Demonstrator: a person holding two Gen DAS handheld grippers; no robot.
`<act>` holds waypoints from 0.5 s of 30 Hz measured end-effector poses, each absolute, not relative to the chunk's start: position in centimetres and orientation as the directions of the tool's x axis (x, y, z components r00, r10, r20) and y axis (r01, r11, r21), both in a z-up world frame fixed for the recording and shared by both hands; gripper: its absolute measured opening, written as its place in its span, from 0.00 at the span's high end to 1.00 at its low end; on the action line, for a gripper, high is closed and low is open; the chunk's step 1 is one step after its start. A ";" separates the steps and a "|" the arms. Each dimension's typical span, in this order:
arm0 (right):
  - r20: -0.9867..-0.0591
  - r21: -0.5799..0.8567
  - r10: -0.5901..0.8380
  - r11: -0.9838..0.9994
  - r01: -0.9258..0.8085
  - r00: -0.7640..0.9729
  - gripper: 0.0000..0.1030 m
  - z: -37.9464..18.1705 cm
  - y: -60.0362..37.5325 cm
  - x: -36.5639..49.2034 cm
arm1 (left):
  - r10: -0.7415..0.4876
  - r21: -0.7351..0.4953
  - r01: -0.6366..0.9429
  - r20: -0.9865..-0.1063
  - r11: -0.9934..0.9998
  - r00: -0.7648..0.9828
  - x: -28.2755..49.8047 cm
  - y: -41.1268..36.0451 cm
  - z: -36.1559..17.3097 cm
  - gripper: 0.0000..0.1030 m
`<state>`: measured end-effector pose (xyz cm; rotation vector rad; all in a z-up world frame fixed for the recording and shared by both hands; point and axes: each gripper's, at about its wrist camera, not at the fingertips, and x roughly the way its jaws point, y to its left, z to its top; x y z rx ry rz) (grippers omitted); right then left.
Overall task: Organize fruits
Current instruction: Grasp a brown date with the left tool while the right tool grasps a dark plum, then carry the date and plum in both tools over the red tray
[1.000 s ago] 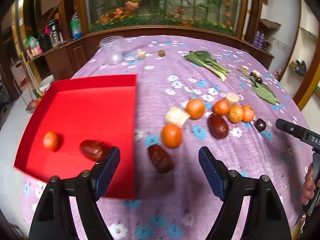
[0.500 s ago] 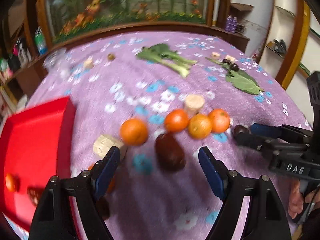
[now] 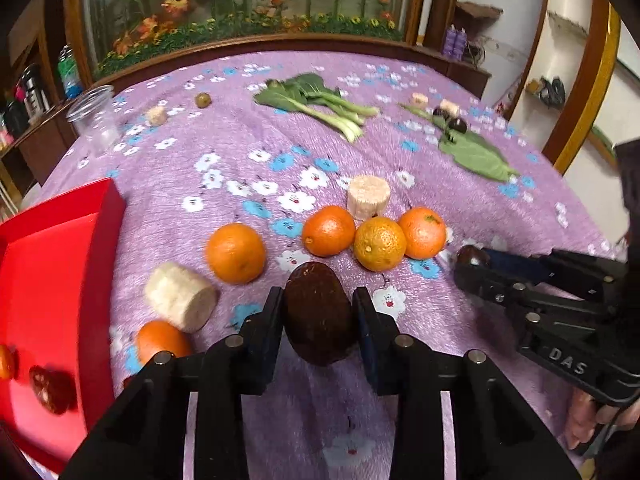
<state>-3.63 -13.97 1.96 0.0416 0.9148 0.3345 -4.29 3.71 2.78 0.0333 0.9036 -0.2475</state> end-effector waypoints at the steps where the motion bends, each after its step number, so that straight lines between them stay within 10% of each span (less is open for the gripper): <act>1: -0.767 0.181 0.306 0.946 -0.267 0.564 0.73 2.2 -14.0 -3.9 | -0.206 -0.088 0.220 -0.771 0.972 0.602 -4.8 4.2 3.3 0.68; 15: -0.717 0.163 0.346 0.927 -0.337 0.606 0.72 6.2 -10.4 -7.9 | -0.206 -0.199 0.091 -0.694 0.976 0.690 -10.9 11.4 7.4 0.68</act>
